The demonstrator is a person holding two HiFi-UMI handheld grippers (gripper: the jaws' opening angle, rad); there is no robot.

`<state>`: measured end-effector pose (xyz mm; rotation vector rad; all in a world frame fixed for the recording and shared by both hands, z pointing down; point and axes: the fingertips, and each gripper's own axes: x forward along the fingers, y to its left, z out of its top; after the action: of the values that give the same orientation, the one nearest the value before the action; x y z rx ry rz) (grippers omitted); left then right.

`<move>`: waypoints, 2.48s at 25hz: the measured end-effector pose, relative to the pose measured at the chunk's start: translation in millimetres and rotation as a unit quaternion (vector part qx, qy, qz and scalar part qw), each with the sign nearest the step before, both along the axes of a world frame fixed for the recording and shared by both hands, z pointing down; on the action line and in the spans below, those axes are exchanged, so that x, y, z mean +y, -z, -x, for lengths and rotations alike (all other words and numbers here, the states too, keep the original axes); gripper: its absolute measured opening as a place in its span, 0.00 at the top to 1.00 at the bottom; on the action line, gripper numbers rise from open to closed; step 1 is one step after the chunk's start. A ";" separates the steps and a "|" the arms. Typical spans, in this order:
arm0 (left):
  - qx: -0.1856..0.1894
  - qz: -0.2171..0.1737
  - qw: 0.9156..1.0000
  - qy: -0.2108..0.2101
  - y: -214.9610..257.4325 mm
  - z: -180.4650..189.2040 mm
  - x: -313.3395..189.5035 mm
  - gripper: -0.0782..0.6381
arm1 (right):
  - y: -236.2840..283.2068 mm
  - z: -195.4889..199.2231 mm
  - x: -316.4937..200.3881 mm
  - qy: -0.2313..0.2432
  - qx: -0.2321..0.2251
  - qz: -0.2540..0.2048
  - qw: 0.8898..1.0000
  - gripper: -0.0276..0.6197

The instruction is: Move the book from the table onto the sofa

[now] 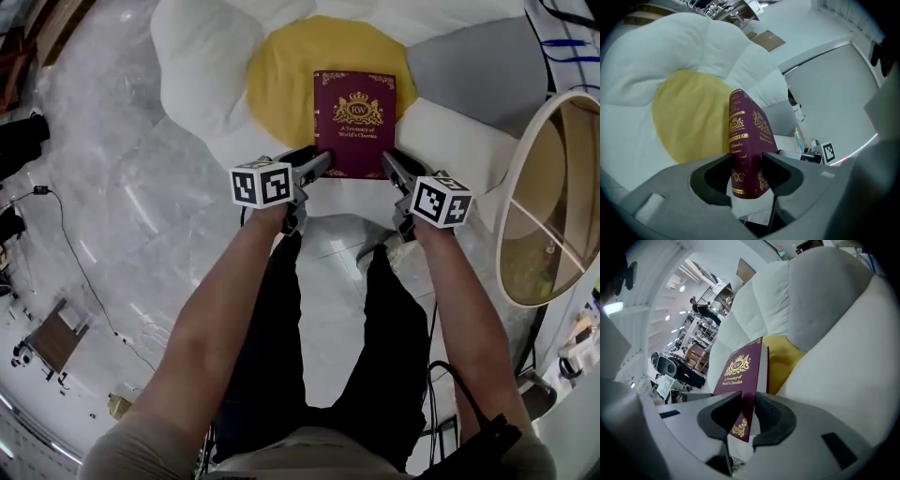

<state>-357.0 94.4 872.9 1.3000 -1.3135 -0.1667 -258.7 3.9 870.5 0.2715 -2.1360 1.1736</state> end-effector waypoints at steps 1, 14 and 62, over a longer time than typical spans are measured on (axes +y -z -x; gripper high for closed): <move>0.004 0.005 1.000 0.001 -13.6 0.7 1.6 0.61 | -13.1 -0.1 2.8 -0.002 0.011 0.002 1.000 0.82; 0.002 0.035 0.998 -0.052 27.4 -12.7 23.2 0.61 | 38.7 -18.0 10.6 -0.016 0.058 -0.017 0.998 0.81; -0.051 -0.201 0.929 -0.306 667.2 -143.9 122.6 0.88 | 644.9 -75.9 184.9 0.119 -0.078 -0.178 0.974 0.94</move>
<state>-213.1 217.0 205.7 2.0350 -0.9231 0.0791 -182.8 188.9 225.7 0.0761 -2.4344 0.6917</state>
